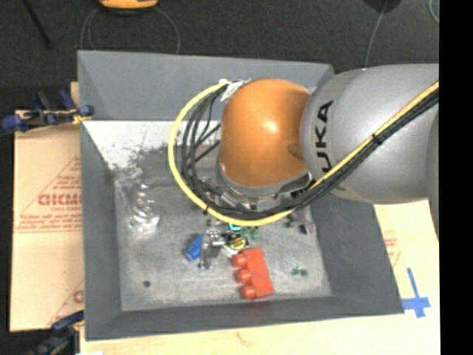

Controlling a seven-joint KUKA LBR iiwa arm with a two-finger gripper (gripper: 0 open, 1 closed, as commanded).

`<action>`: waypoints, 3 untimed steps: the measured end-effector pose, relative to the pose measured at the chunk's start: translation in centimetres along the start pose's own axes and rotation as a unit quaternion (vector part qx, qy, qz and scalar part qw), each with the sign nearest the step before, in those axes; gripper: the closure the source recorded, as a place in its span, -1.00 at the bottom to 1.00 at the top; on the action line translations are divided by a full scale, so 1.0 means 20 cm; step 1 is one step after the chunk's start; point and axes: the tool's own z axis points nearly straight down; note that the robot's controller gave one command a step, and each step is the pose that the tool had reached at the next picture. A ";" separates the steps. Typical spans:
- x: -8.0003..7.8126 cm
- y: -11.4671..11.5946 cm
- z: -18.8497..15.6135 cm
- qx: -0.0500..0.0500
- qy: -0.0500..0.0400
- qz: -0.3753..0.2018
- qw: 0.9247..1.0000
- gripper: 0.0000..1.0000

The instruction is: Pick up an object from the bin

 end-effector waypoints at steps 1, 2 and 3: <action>-0.21 -0.24 0.51 0.002 -0.001 -0.017 1.000 -1.00; -0.12 -0.25 0.73 -0.002 -0.010 -0.030 1.000 -1.00; -0.13 -0.25 0.70 -0.002 -0.013 -0.028 1.000 1.00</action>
Offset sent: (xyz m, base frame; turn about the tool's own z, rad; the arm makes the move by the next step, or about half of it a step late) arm 0.0409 -0.0445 -0.0977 -0.0382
